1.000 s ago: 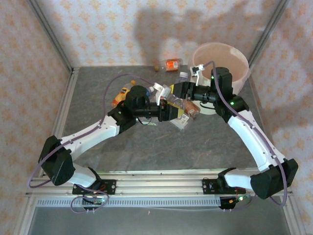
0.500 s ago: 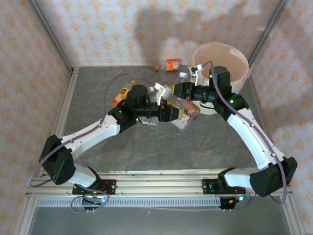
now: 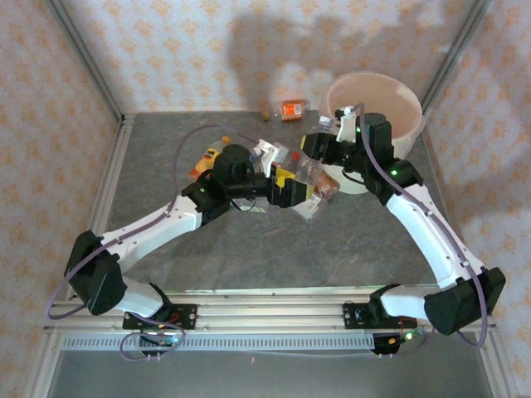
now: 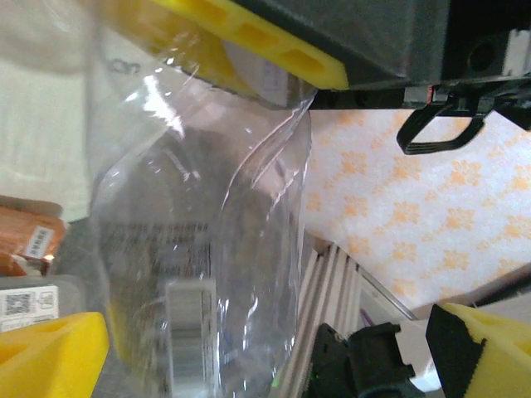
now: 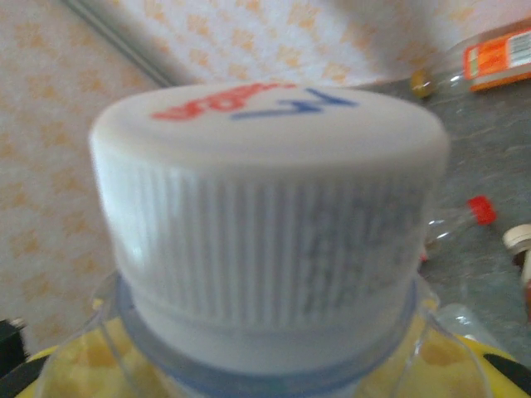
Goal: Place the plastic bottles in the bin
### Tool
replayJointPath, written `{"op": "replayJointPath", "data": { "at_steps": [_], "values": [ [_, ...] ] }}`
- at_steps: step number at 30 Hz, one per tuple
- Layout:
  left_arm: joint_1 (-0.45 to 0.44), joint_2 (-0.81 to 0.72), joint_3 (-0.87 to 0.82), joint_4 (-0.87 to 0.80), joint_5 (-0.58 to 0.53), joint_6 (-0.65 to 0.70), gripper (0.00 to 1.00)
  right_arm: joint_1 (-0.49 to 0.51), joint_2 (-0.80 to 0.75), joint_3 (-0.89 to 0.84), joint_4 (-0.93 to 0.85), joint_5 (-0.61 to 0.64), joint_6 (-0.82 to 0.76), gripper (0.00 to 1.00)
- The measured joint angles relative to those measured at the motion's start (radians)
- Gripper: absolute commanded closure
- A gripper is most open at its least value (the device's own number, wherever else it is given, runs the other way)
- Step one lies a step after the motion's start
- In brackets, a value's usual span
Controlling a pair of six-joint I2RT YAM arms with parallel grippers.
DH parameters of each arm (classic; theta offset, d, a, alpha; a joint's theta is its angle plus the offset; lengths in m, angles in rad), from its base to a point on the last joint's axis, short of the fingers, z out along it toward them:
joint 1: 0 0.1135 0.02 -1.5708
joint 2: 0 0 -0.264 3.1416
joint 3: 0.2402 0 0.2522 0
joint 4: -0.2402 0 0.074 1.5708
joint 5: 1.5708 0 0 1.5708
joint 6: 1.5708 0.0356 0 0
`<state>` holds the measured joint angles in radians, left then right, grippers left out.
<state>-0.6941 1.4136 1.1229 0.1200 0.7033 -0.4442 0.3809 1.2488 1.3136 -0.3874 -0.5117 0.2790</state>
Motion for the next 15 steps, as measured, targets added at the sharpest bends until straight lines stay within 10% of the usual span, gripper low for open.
{"op": "replayJointPath", "data": {
  "at_steps": [15],
  "values": [
    [0.0,-0.092,-0.084,-0.221,-0.601,-0.029,0.0,-0.202,0.096,0.35,0.042,0.371,-0.187,0.7]
  ]
}}
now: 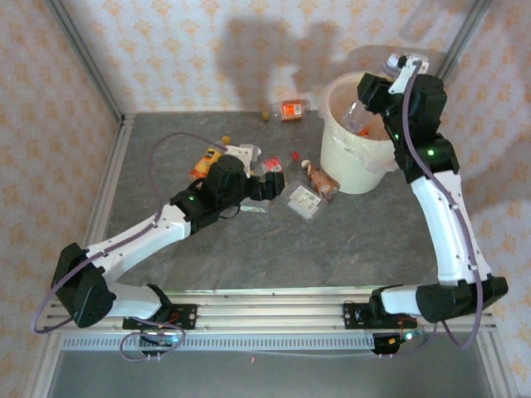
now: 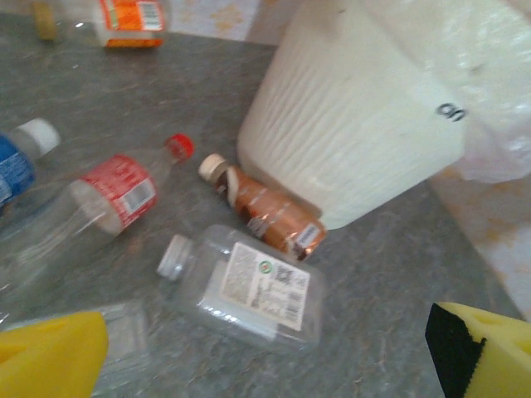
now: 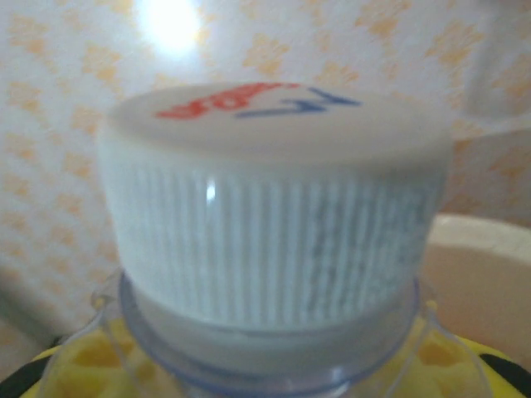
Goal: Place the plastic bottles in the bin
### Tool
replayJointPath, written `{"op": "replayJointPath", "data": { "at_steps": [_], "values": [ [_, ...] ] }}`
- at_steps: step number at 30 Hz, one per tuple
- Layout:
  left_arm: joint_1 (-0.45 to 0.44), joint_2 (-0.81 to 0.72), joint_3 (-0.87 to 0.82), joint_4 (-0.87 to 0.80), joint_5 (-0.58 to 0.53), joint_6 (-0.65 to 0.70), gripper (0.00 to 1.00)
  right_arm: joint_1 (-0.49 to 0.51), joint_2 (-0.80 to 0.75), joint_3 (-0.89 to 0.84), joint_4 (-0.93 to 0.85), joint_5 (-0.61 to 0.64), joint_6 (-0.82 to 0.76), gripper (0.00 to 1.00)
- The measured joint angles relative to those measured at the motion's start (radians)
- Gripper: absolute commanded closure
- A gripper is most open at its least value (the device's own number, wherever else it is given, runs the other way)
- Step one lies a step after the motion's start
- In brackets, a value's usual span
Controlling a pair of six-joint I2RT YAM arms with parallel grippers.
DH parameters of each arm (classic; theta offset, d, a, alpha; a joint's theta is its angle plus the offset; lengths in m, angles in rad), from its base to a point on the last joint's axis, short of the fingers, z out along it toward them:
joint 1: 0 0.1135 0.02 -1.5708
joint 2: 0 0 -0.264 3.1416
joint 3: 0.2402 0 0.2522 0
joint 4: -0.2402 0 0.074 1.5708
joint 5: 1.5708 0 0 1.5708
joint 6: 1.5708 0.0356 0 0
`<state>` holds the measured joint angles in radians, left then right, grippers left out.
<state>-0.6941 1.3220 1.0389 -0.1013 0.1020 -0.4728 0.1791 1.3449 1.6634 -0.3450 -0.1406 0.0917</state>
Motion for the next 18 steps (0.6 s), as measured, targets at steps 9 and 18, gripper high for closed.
{"op": "replayJointPath", "data": {
  "at_steps": [9,18],
  "values": [
    [0.0,-0.023,-0.027,-0.038,-0.072,-0.001,0.0,-0.042,0.201,0.06,-0.062,0.064,-0.142,0.65],
    [0.0,-0.028,-0.027,-0.048,-0.089,-0.003,0.0,-0.056,0.304,0.116,-0.226,-0.113,-0.226,0.46]
  ]
}}
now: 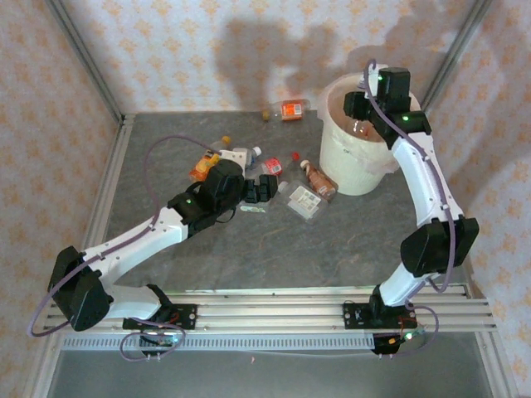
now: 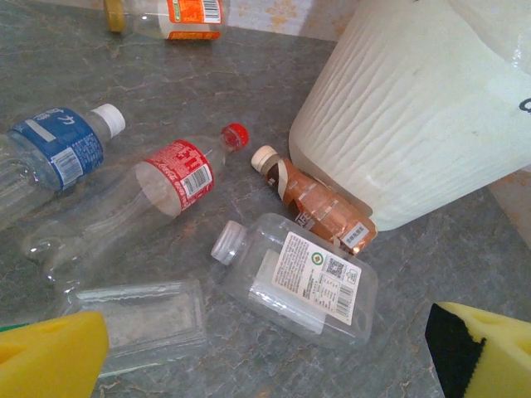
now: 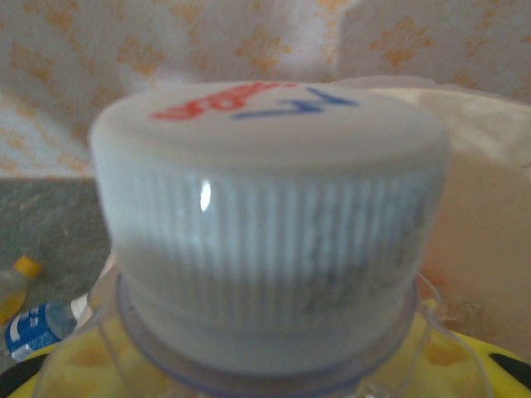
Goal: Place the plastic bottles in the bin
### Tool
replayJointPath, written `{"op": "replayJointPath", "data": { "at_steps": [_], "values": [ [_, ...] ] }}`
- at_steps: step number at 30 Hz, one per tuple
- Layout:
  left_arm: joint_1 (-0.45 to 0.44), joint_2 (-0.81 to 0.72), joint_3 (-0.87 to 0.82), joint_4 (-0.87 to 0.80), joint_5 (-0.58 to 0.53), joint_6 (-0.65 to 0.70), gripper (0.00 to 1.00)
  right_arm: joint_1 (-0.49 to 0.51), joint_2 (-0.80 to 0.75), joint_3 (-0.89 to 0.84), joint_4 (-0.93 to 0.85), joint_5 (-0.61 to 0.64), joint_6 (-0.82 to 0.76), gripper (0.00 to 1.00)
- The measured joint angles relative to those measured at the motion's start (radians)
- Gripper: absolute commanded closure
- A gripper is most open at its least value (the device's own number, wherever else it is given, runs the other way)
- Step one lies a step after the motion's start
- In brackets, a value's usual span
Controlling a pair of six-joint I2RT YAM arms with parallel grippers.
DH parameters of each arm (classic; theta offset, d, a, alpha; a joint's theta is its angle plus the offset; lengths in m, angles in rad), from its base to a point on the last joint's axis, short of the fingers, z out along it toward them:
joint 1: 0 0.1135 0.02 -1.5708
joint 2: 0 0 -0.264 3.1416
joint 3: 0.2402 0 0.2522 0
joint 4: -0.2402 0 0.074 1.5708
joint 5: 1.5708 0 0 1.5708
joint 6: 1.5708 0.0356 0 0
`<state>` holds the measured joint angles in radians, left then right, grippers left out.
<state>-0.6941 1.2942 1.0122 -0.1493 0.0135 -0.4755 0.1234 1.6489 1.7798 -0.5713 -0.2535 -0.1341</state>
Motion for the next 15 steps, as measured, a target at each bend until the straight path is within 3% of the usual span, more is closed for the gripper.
{"op": "replayJointPath", "data": {
  "at_steps": [7,15],
  "values": [
    [0.0,0.02,0.0,-0.002,0.001,-0.007,0.0,0.0,0.077,0.055,-0.068,-0.082,0.024,0.24],
    [0.0,0.023,0.0,-0.015,0.0,-0.015,0.0,-0.001,0.097,0.06,-0.064,-0.137,0.101,0.18]
  ]
}}
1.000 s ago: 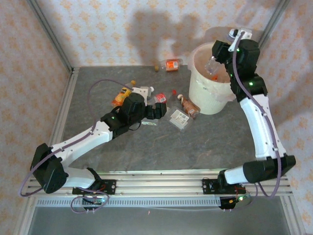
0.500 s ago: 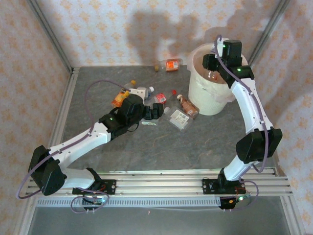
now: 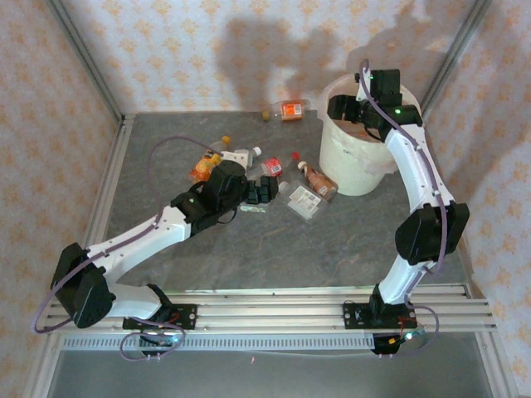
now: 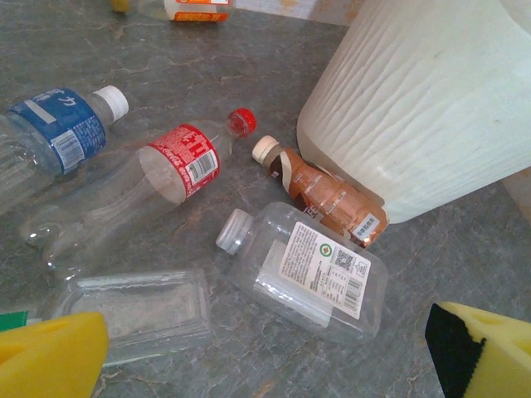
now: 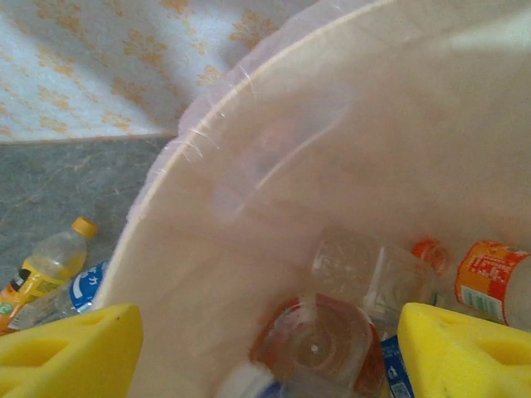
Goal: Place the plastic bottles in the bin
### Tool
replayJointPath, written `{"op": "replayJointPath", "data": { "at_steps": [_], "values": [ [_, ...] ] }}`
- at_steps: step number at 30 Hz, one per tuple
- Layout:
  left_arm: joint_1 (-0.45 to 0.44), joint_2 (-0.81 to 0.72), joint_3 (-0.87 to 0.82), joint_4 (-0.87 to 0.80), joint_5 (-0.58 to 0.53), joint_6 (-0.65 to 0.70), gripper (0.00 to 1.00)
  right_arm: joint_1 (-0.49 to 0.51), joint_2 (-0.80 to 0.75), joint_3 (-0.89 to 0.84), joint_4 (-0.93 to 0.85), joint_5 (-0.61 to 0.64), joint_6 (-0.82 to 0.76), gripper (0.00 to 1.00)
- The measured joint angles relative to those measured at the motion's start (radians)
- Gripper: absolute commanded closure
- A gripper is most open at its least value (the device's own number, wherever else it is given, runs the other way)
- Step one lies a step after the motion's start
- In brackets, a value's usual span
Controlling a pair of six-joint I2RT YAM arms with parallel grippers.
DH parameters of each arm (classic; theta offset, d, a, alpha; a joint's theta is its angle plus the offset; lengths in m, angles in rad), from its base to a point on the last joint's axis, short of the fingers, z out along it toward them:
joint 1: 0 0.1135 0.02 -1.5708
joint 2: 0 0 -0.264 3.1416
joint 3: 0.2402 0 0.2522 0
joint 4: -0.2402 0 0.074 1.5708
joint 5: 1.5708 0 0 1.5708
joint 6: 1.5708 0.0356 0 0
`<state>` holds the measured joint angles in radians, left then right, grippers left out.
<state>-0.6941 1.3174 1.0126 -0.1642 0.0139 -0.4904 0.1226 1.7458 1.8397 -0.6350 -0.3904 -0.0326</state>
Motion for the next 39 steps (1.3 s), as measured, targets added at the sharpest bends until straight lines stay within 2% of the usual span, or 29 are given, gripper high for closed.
{"op": "replayJointPath", "data": {
  "at_steps": [7,11,22,32,39],
  "values": [
    [0.0,0.0,0.0,-0.006,-0.009,-0.012,0.0,0.001,-0.033,-0.008,0.013,0.027,0.031,0.11],
    [0.0,0.0,0.0,-0.008,-0.052,-0.023,0.0,0.001,-0.127,-0.074,0.044,0.034,0.031,0.02],
    [0.0,-0.001,-0.018,-0.019,-0.17,-0.09,0.0,0.013,-0.382,-0.281,0.117,0.033,0.047,0.01],
    [0.0,-0.024,-0.039,-0.052,-0.269,-0.148,0.0,0.176,-0.602,-0.493,0.169,0.008,-0.007,0.01],
    [0.0,-0.025,-0.039,-0.063,-0.317,-0.176,0.0,0.277,-0.637,-0.6,0.233,0.006,-0.051,0.01]
  ]
}}
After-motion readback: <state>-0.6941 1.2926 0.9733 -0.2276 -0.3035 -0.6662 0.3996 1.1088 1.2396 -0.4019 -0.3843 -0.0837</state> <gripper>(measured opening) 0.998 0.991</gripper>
